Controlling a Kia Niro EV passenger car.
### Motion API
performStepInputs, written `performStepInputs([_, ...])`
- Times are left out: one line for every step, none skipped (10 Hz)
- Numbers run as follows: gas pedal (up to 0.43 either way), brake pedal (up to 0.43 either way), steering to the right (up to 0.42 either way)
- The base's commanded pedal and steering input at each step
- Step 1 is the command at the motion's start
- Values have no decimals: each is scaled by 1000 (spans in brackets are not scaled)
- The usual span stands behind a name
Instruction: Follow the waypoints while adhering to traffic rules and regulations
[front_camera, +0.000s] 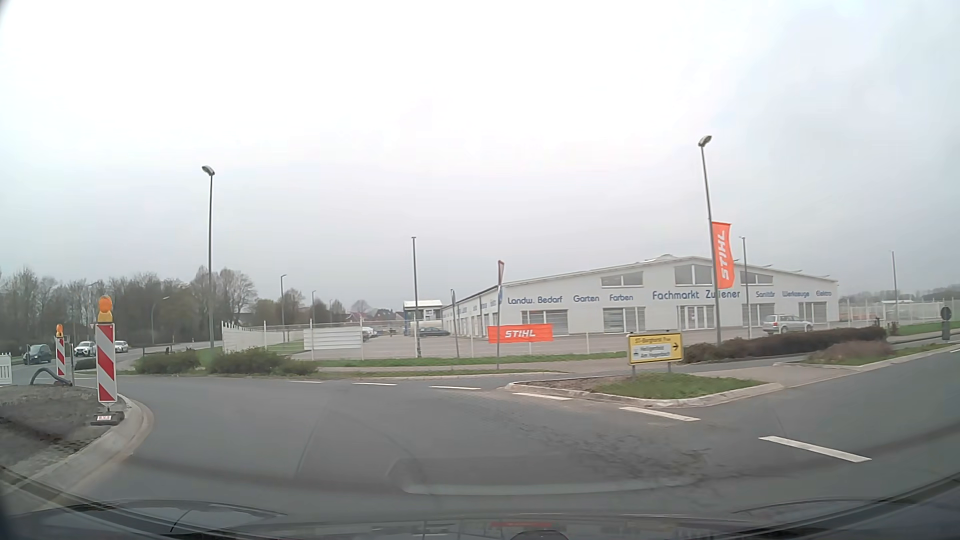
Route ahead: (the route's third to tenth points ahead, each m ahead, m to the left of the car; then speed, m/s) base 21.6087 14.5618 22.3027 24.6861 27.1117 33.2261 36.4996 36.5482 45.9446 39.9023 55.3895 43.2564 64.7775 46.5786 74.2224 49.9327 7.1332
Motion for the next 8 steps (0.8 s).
performStepInputs([169,0,-206])
performStepInputs([169,0,-207])
performStepInputs([169,0,-212])
performStepInputs([169,0,-218])
performStepInputs([177,0,-225])
performStepInputs([189,0,-230])
performStepInputs([189,0,-235])
performStepInputs([189,0,-244])
